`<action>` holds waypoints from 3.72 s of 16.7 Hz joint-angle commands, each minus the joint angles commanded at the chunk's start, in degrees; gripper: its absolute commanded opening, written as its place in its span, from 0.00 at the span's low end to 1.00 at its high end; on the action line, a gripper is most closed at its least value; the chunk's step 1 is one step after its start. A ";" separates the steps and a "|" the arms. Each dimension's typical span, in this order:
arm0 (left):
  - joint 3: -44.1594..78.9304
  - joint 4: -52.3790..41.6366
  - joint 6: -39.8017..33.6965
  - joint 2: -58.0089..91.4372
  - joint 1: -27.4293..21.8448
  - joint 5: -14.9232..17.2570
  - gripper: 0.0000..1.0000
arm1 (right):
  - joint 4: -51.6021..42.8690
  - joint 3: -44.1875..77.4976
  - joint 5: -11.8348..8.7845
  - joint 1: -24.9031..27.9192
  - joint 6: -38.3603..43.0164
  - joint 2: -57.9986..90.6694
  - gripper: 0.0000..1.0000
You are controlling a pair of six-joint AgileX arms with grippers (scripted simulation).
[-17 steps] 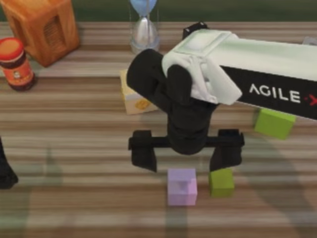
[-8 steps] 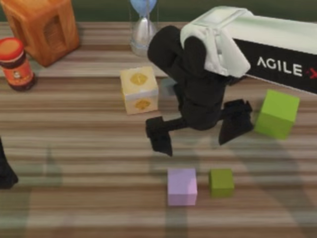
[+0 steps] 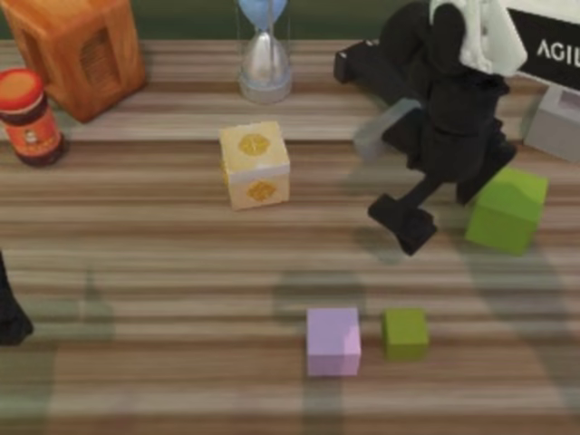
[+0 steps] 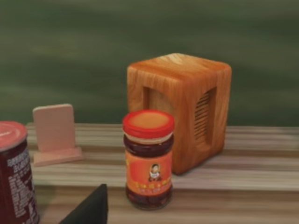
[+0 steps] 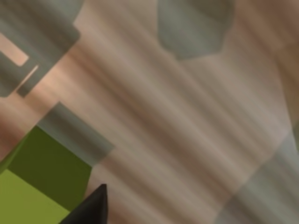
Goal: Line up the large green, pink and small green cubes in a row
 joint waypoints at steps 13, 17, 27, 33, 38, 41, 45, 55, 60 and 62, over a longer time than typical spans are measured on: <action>0.00 0.00 0.00 0.00 0.00 0.00 1.00 | 0.11 3.82 -0.41 -14.19 -36.75 0.14 1.00; 0.00 0.00 0.00 0.00 0.00 0.00 1.00 | 1.03 3.08 -0.39 -13.97 -36.63 0.49 1.00; 0.00 0.00 0.00 0.00 0.00 0.00 1.00 | 17.57 -8.27 -0.36 -14.10 -36.58 5.50 1.00; 0.00 0.00 0.00 0.00 0.00 0.00 1.00 | 17.62 -8.31 -0.36 -14.10 -36.58 5.52 0.85; 0.00 0.00 0.00 0.00 0.00 0.00 1.00 | 17.62 -8.31 -0.36 -14.10 -36.58 5.52 0.47; 0.00 0.00 0.00 0.00 0.00 0.00 1.00 | 17.62 -8.31 -0.36 -14.10 -36.58 5.52 0.25; 0.00 0.00 0.00 0.00 0.00 0.00 1.00 | 17.62 -8.31 -0.36 -14.10 -36.58 5.52 0.00; 0.00 0.00 0.00 0.00 0.00 0.00 1.00 | 16.44 -7.58 -0.47 -14.00 -36.38 4.77 0.00; 0.00 0.00 0.00 0.00 0.00 0.00 1.00 | 7.81 -2.03 -0.50 -13.75 -36.42 2.03 0.00; 0.00 0.00 0.00 0.00 0.00 0.00 1.00 | 4.80 -0.11 -0.51 -13.58 -36.47 0.93 0.00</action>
